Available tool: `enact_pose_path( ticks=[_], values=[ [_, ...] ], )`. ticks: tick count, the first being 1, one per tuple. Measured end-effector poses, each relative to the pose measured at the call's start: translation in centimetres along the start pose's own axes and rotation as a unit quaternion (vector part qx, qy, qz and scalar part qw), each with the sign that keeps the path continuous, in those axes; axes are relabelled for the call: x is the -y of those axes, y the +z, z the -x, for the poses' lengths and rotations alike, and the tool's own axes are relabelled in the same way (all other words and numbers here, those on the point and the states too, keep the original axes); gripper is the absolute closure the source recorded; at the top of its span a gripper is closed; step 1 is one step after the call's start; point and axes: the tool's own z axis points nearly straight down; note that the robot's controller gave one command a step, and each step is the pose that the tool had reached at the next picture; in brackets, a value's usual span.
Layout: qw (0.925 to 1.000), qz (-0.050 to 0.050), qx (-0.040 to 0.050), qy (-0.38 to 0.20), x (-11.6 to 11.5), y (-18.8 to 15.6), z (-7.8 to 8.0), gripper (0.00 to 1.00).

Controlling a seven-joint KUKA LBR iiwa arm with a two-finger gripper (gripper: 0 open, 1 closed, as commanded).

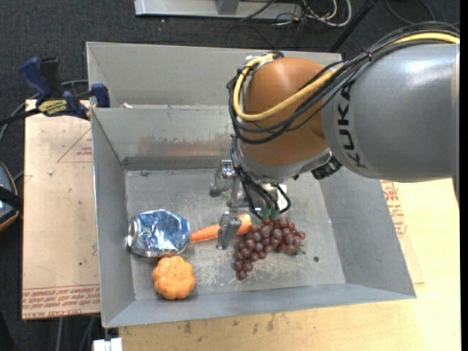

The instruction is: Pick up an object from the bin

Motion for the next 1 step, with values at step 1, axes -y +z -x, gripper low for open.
enact_pose_path(
  ticks=[1],
  values=[
    [1.0000,0.001,0.0039,0.001,0.07,-0.44,0.16,0.00]
  ],
)
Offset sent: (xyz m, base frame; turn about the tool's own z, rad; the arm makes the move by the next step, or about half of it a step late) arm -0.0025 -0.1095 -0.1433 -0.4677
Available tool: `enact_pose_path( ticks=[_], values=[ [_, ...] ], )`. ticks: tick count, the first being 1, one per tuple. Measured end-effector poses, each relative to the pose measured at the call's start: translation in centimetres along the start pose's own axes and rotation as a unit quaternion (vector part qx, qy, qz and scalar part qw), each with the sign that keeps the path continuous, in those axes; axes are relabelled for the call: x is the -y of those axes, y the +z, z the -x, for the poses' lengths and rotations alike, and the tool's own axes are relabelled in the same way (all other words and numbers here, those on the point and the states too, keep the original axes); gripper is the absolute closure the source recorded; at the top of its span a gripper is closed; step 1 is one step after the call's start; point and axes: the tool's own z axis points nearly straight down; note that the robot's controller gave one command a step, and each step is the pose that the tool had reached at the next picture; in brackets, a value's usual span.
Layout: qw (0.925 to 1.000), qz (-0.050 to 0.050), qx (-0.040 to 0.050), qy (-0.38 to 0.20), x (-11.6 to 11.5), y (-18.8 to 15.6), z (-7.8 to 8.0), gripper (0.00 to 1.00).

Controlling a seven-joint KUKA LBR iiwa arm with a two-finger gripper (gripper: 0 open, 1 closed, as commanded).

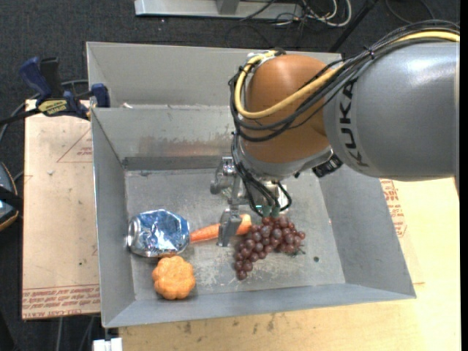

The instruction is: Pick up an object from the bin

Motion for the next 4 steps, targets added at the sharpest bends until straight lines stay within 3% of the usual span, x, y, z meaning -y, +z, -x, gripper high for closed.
enact_pose_path(
  ticks=[1,2,3,4],
  values=[
    [0.9984,0.000,0.0022,-0.056,2.4,3.3,0.0,0.00],
    [0.9959,0.000,0.0021,-0.090,10.3,10.6,0.5,0.00],
    [0.9945,-0.002,0.0054,-0.105,12.6,14.4,-0.2,0.00],
    [0.9849,-0.001,-0.0026,-0.173,12.4,14.5,1.3,0.00]
  ],
)
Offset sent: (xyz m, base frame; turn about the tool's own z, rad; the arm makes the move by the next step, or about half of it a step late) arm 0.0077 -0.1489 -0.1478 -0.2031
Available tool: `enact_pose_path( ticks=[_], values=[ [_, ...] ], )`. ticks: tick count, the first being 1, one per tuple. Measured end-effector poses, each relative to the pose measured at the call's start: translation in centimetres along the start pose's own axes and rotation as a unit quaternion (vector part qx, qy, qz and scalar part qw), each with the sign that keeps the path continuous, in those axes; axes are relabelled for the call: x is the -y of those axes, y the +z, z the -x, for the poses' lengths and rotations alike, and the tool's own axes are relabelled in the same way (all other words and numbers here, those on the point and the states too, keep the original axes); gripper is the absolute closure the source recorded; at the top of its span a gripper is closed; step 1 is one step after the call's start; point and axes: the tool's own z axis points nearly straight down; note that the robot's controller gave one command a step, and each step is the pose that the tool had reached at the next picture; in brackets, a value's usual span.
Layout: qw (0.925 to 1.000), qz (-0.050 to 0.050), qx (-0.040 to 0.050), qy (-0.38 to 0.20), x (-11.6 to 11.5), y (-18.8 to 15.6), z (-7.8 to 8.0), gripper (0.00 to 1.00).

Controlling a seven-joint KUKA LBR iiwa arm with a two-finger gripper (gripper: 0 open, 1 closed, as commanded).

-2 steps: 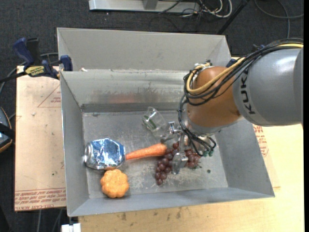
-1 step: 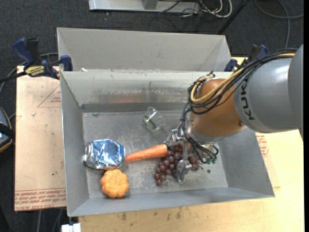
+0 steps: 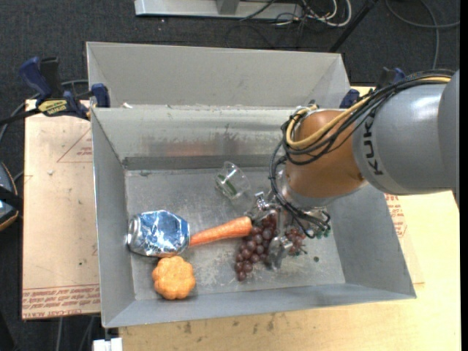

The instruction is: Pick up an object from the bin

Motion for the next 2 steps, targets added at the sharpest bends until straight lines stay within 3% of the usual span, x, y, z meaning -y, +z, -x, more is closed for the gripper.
enact_pose_path(
  ticks=[1,2],
  values=[
    [0.9975,-0.002,0.0135,0.070,-0.22,-0.61,-0.81,1.00],
    [0.9975,-0.001,0.0133,0.070,-0.22,-0.60,-0.80,1.00]
  ],
)
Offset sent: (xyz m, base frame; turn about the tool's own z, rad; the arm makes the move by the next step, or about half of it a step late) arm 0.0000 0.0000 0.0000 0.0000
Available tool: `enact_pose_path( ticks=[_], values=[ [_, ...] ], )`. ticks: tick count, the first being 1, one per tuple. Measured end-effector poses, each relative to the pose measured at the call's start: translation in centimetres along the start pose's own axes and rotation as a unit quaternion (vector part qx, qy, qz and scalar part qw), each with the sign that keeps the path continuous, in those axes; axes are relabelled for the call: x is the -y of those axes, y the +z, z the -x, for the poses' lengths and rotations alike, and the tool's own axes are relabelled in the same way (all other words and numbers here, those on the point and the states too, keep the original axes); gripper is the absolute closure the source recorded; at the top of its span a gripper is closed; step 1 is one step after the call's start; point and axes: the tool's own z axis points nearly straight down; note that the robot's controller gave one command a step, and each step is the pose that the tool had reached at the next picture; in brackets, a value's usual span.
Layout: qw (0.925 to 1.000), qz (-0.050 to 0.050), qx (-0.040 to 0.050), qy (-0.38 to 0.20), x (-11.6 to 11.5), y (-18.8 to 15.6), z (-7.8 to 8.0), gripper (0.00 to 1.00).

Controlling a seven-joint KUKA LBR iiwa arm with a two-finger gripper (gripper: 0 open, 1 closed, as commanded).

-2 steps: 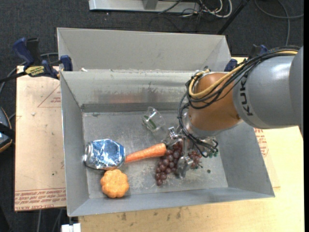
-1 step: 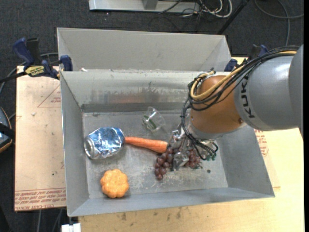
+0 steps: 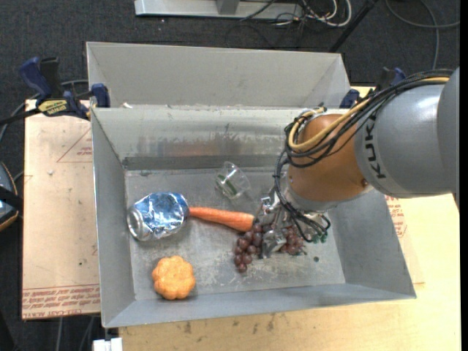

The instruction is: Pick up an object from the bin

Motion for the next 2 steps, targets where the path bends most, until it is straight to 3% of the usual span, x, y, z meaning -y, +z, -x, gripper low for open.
enact_pose_path(
  ticks=[2],
  values=[
    [1.0000,0.001,-0.0055,0.000,-0.04,-0.52,-0.01,1.00]
  ],
)
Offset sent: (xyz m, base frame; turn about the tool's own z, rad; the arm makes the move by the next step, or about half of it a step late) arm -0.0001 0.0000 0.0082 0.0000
